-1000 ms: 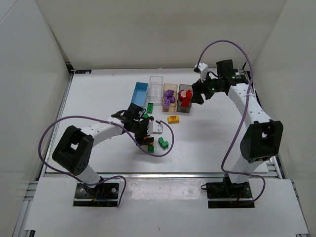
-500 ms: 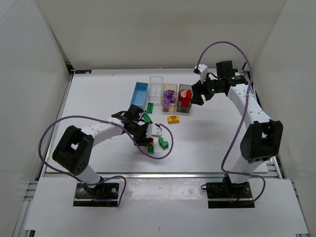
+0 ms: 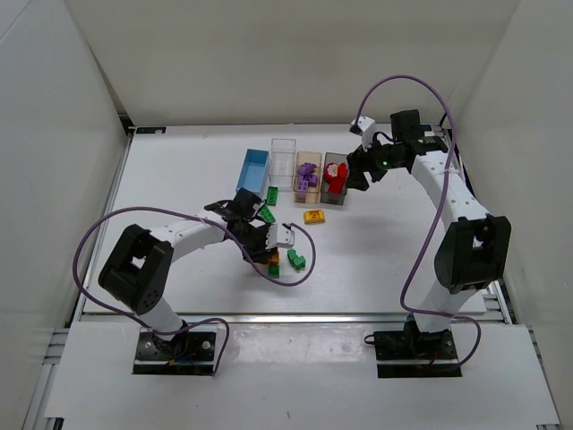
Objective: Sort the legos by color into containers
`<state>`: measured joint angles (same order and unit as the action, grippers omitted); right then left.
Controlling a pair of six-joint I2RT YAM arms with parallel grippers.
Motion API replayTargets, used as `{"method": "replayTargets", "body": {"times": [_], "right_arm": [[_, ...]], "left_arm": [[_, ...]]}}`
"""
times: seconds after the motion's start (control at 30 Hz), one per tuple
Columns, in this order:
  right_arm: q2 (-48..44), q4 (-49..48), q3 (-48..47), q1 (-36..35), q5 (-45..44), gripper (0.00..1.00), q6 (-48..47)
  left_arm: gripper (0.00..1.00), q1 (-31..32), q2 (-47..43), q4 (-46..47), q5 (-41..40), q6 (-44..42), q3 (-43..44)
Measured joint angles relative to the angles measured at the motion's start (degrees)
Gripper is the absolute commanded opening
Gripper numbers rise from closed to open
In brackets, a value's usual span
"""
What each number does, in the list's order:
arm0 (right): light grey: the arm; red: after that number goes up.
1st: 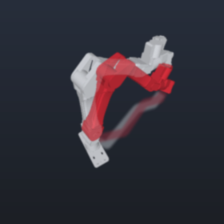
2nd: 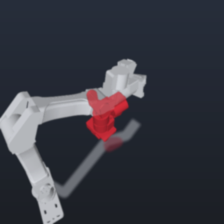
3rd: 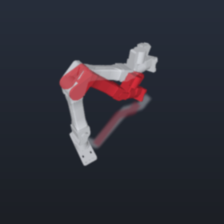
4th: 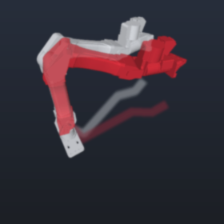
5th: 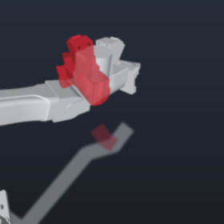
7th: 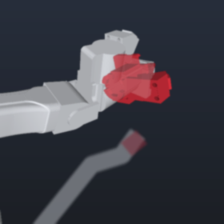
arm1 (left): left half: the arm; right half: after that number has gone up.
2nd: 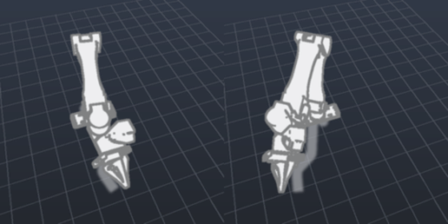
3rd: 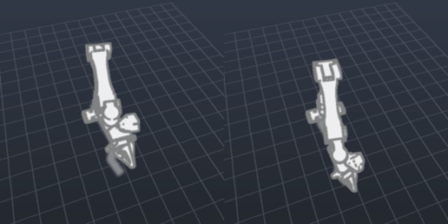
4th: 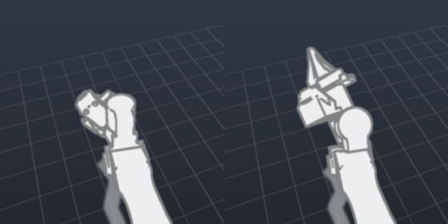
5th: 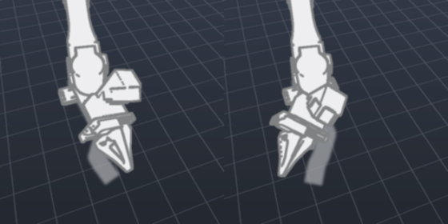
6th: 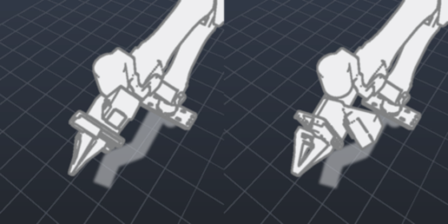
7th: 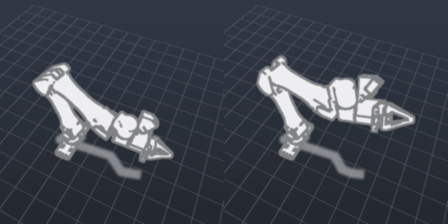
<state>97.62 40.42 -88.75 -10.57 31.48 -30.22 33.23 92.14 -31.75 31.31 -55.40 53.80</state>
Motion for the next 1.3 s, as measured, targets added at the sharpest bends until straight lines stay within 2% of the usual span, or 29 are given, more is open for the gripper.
{"method": "replayTargets", "body": {"times": [0.27,0.57,0.73,0.97,1.13,1.3], "right_arm": [[1.2,-0.04,-0.68,-0.44,0.02,0.79,-0.07],[1.2,-0.39,-0.72,-0.76,0.09,0.79,0.07],[1.2,-0.92,-0.72,-0.87,0.2,0.79,0.09],[1.2,-1.2,-0.72,-1.07,0.22,0.79,0.07],[1.2,-1.38,-0.72,-1.09,0.17,0.79,0.04],[1.2,-1.38,-0.72,-1.11,0.17,0.79,0.04]], "left_arm": [[0.36,-1.05,0.42,-0.28,0.07,5.14,4.55],[0.35,-6.73,0.98,2.47,-0.79,19.54,26.16],[0.34,-11.67,9.44,4.09,-4.42,30.42,40.85],[0.34,-18.86,24.0,-0.63,-10.14,39.67,52.94],[0.35,-21.73,31.61,-4.98,-13.11,44.06,59.21],[0.36,-21.86,33.94,-7.63,-13.9,45.4,61.75]]}}
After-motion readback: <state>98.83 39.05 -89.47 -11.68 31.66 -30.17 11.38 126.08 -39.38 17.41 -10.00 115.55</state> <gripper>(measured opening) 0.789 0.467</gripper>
